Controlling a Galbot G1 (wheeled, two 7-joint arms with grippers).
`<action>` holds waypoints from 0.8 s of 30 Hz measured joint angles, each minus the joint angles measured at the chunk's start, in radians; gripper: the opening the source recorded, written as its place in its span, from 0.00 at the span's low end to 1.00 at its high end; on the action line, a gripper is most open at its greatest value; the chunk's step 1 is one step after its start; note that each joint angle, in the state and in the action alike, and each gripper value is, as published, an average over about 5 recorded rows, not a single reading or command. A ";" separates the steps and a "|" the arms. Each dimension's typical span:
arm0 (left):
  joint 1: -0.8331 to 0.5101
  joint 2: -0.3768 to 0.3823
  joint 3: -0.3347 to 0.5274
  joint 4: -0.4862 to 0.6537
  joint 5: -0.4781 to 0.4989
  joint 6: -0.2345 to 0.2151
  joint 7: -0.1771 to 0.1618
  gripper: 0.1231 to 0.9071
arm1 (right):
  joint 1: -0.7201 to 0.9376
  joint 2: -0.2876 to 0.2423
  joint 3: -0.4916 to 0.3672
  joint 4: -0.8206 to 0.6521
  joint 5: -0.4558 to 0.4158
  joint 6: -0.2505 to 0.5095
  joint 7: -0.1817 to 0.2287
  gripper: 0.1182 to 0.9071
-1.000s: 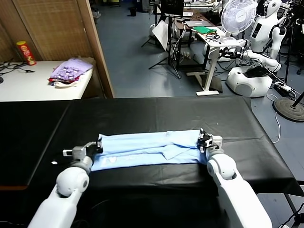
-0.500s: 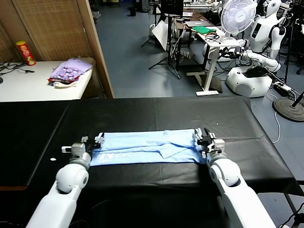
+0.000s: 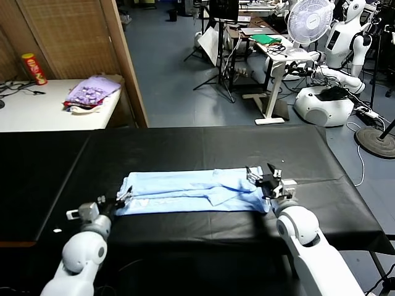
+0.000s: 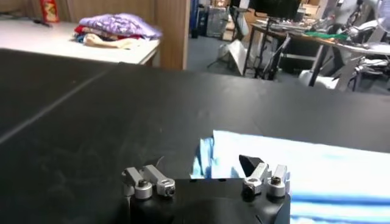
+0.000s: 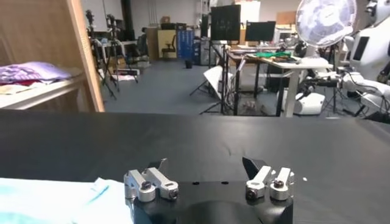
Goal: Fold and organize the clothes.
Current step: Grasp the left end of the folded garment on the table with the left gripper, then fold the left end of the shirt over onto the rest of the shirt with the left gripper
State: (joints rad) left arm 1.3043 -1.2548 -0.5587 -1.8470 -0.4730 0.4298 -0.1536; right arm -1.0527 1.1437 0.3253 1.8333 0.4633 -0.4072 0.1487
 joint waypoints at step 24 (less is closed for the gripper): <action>0.098 0.238 -0.142 -0.087 0.368 -0.004 -0.009 0.05 | -0.062 0.015 0.020 0.118 -0.007 -0.050 0.027 0.86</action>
State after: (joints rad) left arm 1.4026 -1.0173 -0.7008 -1.9343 -0.1050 0.4261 -0.1630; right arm -1.1147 1.1585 0.3456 1.9510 0.4564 -0.4577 0.1752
